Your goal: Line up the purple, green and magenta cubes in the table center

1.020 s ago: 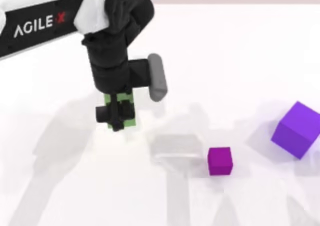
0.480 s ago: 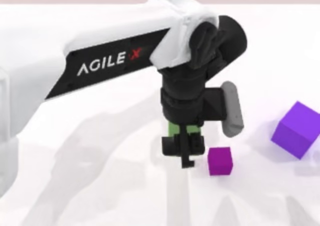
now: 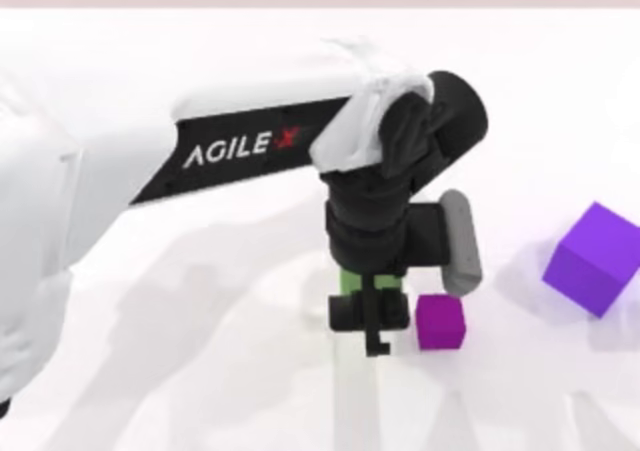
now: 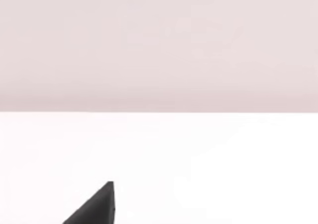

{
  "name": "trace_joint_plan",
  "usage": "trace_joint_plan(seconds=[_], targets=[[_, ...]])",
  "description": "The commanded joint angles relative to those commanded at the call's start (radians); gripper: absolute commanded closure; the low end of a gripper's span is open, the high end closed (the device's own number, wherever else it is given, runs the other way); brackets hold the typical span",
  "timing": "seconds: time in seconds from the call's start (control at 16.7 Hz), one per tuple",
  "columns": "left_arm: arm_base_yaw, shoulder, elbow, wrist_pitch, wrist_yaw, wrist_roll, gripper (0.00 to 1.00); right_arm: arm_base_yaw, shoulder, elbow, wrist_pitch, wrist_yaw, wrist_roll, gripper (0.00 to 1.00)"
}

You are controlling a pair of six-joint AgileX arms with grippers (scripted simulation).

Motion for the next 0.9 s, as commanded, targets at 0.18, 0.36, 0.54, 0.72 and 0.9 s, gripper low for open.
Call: trace_joint_plan(seconds=[0.18,0.36,0.54,0.72,0.9], targets=[[-0.003,0.031,-0.057,0.088,-0.002,-0.001,1.00,0.000,0.000,0.000,0.000,0.000,0.000,0.00],[-0.004,0.037,-0.067,0.102,-0.003,0.000,1.00,0.000,0.000,0.000,0.000,0.000,0.000,0.00],[-0.004,0.037,-0.067,0.102,-0.003,0.000,0.92,0.000,0.000,0.000,0.000,0.000,0.000,0.00],[-0.004,0.037,-0.067,0.102,-0.003,0.000,0.70,0.000,0.000,0.000,0.000,0.000,0.000,0.00],[-0.004,0.037,-0.067,0.102,-0.003,0.000,0.47,0.000,0.000,0.000,0.000,0.000,0.000,0.00]])
